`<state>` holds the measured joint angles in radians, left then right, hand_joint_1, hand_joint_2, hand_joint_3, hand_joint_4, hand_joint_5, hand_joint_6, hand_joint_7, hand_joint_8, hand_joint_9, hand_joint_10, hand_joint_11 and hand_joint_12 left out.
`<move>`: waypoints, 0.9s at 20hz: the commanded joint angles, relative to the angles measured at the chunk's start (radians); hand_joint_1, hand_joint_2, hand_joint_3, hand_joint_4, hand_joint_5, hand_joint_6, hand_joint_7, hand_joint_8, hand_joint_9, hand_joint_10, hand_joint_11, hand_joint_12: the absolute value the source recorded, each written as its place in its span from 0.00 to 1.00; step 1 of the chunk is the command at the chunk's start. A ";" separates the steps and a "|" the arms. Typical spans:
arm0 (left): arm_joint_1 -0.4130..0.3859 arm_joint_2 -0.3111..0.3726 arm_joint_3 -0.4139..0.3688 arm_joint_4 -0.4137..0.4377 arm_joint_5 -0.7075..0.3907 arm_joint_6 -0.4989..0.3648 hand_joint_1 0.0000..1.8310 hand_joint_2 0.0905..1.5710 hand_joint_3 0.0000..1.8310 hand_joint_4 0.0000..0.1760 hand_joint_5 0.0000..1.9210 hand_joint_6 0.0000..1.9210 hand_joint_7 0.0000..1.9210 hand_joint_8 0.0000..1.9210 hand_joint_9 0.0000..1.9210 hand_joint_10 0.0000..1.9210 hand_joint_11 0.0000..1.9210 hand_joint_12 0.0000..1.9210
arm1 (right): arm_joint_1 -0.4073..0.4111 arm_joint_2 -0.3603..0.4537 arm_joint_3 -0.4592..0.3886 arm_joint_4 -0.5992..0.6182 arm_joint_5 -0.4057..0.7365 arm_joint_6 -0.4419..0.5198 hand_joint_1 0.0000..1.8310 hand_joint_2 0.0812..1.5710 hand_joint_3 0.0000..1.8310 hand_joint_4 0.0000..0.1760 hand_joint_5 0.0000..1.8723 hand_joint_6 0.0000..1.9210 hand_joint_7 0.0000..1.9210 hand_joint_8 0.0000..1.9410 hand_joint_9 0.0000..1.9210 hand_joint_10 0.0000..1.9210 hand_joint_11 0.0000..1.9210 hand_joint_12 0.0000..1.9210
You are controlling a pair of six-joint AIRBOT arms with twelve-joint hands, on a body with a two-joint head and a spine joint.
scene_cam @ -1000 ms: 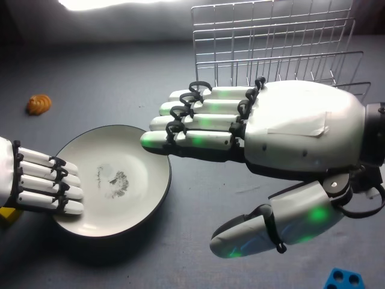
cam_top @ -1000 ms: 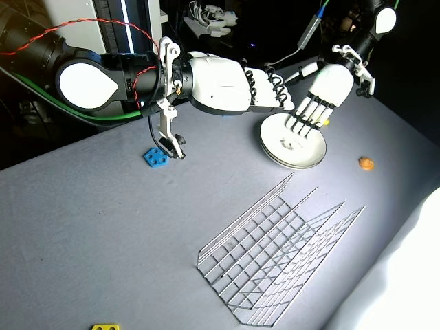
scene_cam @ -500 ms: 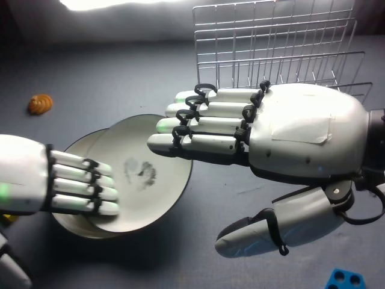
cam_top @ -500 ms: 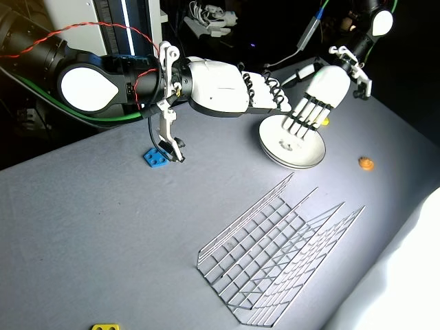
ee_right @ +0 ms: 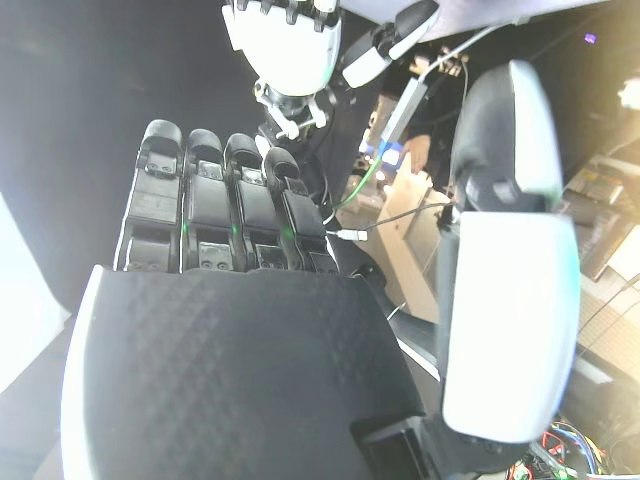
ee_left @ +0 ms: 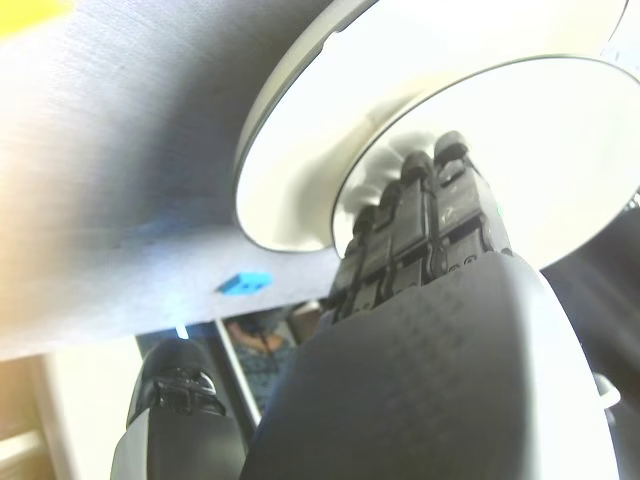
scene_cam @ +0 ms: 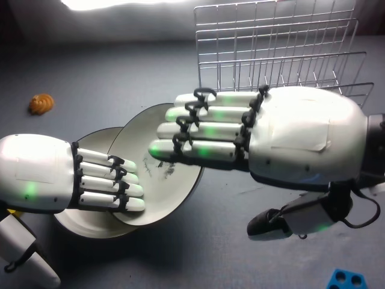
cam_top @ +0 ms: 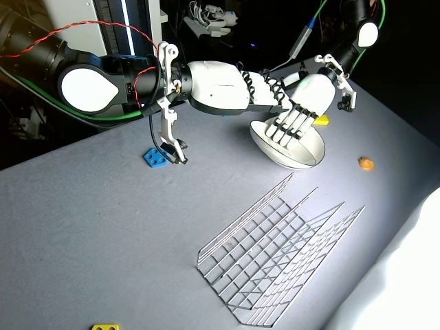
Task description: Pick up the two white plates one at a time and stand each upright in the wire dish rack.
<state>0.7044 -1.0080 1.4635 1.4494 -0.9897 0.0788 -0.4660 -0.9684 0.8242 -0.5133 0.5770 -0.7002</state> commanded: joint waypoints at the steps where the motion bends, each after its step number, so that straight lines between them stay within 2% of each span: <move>1: -0.002 -0.018 -0.008 0.000 -0.034 0.002 0.00 0.60 0.00 0.00 0.00 0.00 0.00 0.00 0.00 0.00 0.00 0.00 | 0.003 -0.007 -0.004 0.024 0.111 -0.010 0.61 0.59 0.00 0.00 0.00 0.00 0.00 0.00 0.00 0.00 0.00 0.00; 4: -0.002 -0.017 -0.005 0.003 -0.034 0.002 0.00 0.60 0.00 0.00 0.00 0.00 0.00 0.00 0.00 0.00 0.00 0.00 | 0.002 -0.028 -0.004 0.033 0.071 -0.056 0.62 0.59 0.00 0.00 0.00 0.00 0.00 0.00 0.00 0.00 0.00 0.00; 7: -0.003 -0.019 -0.005 0.004 -0.034 0.002 0.00 0.60 0.00 0.00 0.00 0.00 0.00 0.00 0.00 0.00 0.00 0.00 | -0.003 -0.060 0.003 0.123 0.057 -0.155 0.64 0.61 0.00 0.00 0.00 0.00 0.00 0.00 0.00 0.00 0.00 0.00; 9: -0.003 -0.020 -0.002 0.004 -0.034 0.002 0.00 0.60 0.00 0.00 0.00 0.00 0.00 0.00 0.00 0.00 0.00 0.00 | 0.010 -0.088 0.021 0.126 0.037 -0.159 0.67 0.60 0.00 0.00 0.00 0.00 0.00 0.00 0.00 0.00 0.00 0.00; 16: -0.007 -0.019 0.006 0.003 -0.034 0.002 0.00 0.60 0.00 0.00 0.00 0.00 0.00 0.00 0.00 0.00 0.00 0.00 | 0.066 -0.200 0.124 0.186 -0.058 -0.189 0.57 0.60 0.00 0.00 0.00 0.00 0.00 0.00 0.00 0.00 0.02 0.01; 18: -0.007 -0.018 0.006 0.003 -0.034 0.002 0.00 0.60 0.00 0.00 0.00 0.00 0.00 0.00 0.00 0.00 0.00 0.00 | 0.076 -0.226 0.150 0.197 -0.097 -0.189 0.58 0.60 0.00 0.00 0.00 0.00 0.00 0.00 0.00 0.00 0.02 0.01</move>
<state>0.6998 -1.0126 1.4731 1.4548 -0.9909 0.0784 -0.4011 -1.2034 0.9836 -0.3275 0.3714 -0.8894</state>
